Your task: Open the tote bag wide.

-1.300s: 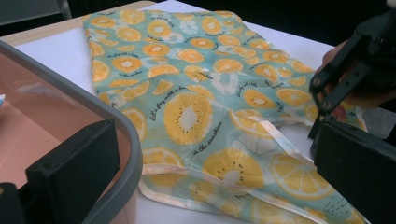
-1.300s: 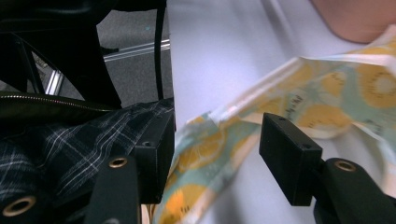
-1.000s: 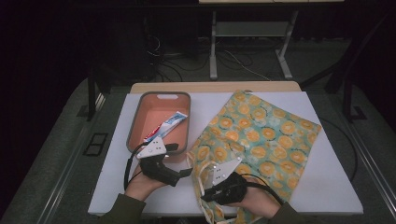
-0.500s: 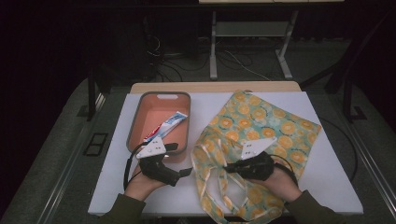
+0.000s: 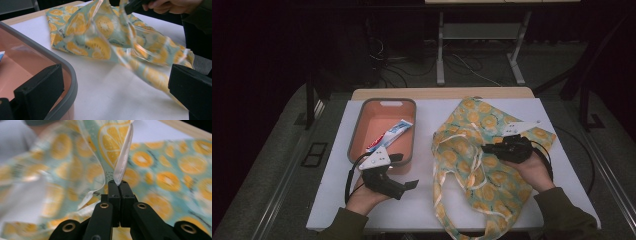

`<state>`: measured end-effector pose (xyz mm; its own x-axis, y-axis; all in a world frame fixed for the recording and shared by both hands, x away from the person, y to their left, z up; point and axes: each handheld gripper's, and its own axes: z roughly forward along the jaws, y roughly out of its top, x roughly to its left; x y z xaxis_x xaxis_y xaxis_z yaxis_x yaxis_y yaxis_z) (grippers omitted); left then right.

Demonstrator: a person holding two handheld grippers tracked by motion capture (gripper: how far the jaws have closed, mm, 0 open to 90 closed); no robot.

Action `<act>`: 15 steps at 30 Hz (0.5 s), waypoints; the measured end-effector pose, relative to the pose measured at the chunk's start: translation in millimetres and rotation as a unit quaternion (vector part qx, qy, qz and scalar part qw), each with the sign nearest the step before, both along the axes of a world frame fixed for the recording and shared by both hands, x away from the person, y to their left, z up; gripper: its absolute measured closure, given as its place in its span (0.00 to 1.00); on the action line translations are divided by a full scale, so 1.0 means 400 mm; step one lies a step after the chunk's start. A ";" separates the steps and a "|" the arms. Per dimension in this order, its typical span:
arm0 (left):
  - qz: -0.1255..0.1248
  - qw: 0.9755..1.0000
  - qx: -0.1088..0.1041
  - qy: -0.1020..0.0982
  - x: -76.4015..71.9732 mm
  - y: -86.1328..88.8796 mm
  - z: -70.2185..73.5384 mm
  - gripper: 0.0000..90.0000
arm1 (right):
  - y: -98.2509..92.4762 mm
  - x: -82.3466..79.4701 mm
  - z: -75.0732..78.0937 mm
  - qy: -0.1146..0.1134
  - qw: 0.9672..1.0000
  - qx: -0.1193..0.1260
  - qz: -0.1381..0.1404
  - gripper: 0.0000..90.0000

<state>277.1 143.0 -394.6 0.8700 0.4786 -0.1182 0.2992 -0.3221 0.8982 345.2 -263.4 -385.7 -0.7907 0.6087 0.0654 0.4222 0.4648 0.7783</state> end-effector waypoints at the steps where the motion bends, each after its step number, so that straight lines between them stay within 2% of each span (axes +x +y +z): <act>1: 0.000 1.000 0.000 0.000 0.000 0.000 0.000 0.00 | -0.007 0.010 -0.009 0.005 1.000 -0.003 -0.009 0.99; 8: 0.000 1.000 0.000 0.000 0.000 0.000 -0.001 0.00 | -0.025 0.073 -0.081 0.031 0.997 -0.037 -0.052 0.99; 15: 0.000 1.000 0.000 0.000 0.001 0.003 -0.001 0.00 | -0.043 0.110 -0.144 0.048 0.991 -0.086 -0.092 0.99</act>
